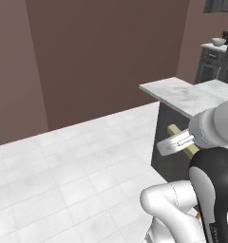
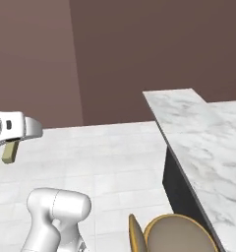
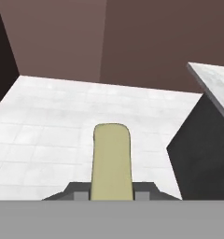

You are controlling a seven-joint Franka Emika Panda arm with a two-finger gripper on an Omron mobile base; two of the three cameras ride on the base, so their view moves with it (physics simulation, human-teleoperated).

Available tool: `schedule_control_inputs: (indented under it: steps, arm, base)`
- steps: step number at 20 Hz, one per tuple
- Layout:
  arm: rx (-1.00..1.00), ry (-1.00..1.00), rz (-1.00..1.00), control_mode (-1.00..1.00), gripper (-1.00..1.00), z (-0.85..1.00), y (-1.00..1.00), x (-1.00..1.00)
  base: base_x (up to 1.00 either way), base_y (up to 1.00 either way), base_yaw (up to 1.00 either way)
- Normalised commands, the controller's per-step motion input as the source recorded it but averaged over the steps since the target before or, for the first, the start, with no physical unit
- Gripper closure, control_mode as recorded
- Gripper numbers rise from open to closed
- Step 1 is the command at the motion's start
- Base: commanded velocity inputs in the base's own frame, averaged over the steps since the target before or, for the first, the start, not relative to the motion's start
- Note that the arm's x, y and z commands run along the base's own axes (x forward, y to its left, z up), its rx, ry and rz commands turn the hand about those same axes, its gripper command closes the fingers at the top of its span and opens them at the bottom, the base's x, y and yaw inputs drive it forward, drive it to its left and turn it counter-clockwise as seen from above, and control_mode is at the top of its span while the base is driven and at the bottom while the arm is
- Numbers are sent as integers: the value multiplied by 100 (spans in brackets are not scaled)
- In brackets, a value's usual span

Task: Pick the egg and butter from the fridge and place them by the bowl for mixing.

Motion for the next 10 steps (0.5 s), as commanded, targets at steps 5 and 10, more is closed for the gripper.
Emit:
schedule_control_inputs:
  steps: [5, 10]
  arm:
    - [0, 0, 0, 100, 100, 0, 0, 0]
    - [0, 0, 0, 100, 100, 0, 0, 0]
  base:
    - [100, 0, -1]
    - [100, 0, -4]
